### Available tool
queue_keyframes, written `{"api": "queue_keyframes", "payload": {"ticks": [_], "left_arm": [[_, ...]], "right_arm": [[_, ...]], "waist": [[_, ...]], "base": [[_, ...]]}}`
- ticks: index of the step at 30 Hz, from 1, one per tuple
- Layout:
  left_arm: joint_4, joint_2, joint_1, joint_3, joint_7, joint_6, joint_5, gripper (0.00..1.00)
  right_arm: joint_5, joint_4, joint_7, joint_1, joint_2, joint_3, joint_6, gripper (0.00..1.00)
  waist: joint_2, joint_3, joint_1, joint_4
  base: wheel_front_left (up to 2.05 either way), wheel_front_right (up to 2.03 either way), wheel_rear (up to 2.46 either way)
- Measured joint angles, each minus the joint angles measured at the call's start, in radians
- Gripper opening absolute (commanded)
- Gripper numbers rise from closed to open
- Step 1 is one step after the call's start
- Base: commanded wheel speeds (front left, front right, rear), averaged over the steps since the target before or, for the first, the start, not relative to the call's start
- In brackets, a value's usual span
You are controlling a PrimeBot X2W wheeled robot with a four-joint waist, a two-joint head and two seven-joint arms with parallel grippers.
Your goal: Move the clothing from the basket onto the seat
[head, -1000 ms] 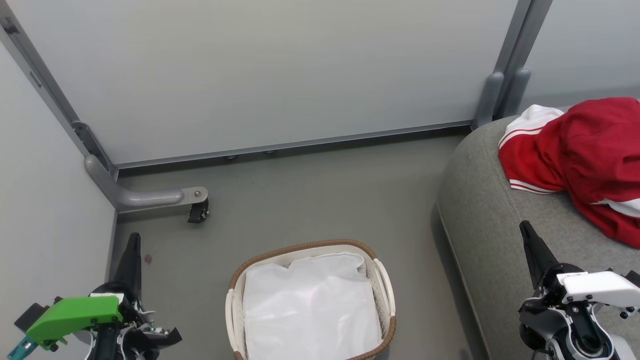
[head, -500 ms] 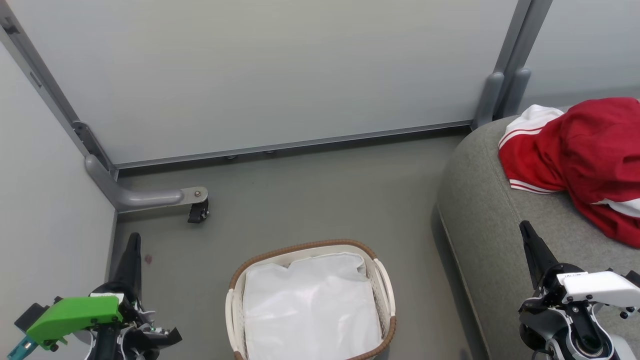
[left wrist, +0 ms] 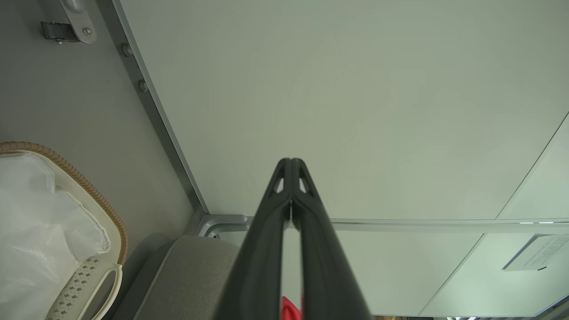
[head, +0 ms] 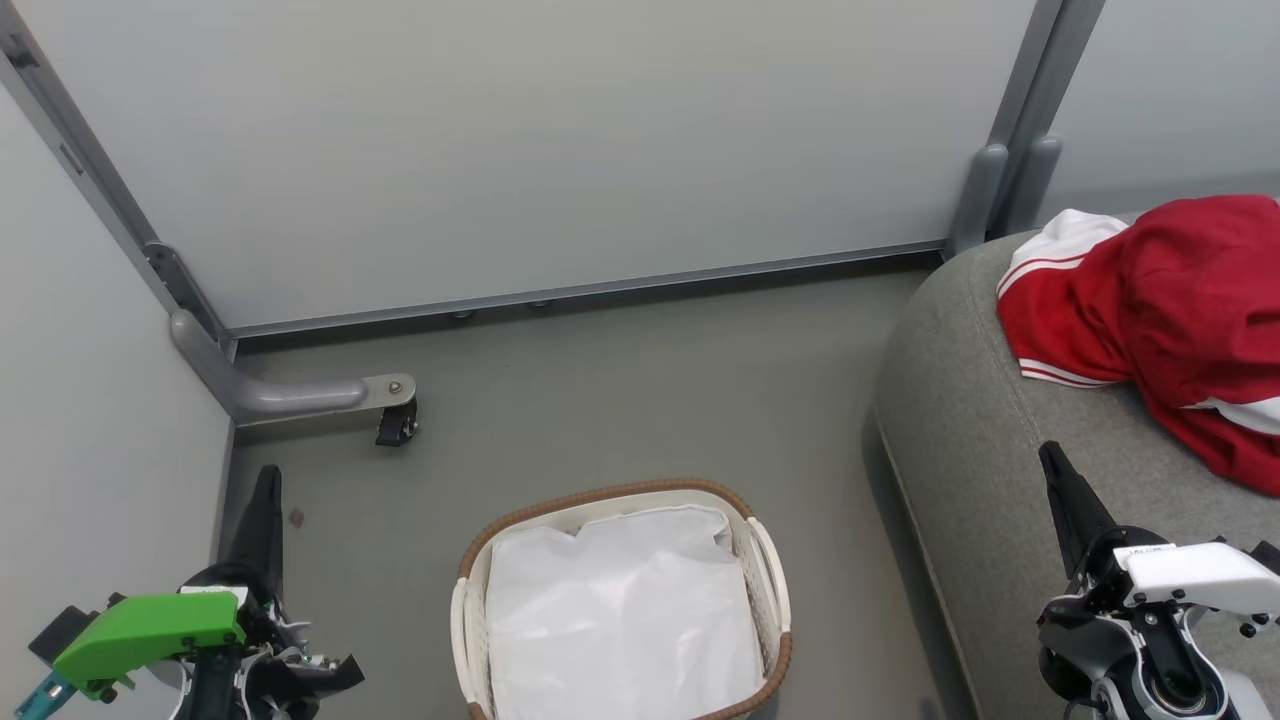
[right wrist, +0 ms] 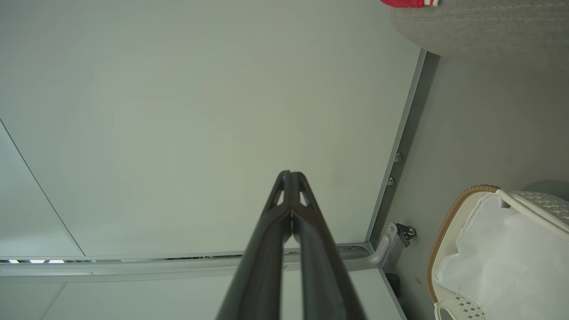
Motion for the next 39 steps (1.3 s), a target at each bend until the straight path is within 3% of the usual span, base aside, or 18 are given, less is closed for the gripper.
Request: {"api": "queue_keyframes", "payload": {"ticks": [39], "left_arm": [[0.001, 0.0, 0.0, 0.0, 0.0, 0.0, 0.0, 0.0]], "right_arm": [[0.0, 0.0, 0.0, 0.0, 0.0, 0.0, 0.0, 0.0]], "waist": [[0.0, 0.0, 0.0, 0.0]], "base": [[0.0, 0.0, 0.0]]}}
